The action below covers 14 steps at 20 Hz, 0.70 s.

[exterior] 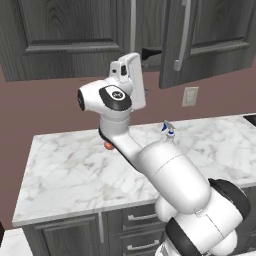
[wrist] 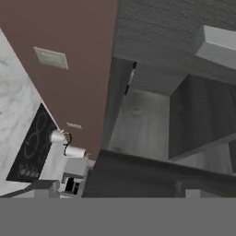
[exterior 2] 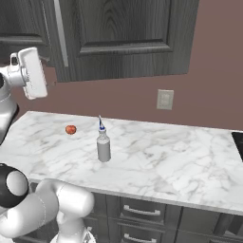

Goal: Pick the pan from the cabinet and place it on the stove. Then turn on the stove burner for the pan.

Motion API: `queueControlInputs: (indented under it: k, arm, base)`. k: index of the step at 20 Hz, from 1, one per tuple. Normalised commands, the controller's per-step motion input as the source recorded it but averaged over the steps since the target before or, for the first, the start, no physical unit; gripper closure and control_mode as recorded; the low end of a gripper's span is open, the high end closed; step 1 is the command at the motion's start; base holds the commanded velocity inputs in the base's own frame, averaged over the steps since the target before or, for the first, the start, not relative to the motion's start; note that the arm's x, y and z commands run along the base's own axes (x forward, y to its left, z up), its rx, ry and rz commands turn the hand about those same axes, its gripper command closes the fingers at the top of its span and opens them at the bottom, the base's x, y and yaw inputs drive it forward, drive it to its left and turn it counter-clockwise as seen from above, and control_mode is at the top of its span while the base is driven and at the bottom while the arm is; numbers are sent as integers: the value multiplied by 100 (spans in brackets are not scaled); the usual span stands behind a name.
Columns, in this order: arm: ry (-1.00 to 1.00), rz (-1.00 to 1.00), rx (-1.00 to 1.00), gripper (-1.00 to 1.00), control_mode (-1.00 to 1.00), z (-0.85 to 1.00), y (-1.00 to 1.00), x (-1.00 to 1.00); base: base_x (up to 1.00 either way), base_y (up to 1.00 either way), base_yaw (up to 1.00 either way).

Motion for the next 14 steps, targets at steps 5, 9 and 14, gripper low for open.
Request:
queueControlInputs:
  k: [5, 9, 14]
  arm:
    - [-7, -10, 0, -100, -100, 10, -15, 12]
    - [-7, -7, 0, -100, -100, 1, -26, 14]
    - [-7, -2, 0, -100, -100, 0, -24, 20]
  base:
    - [0, 0, 0]
    - [0, 0, 0]
    - [0, 0, 0]
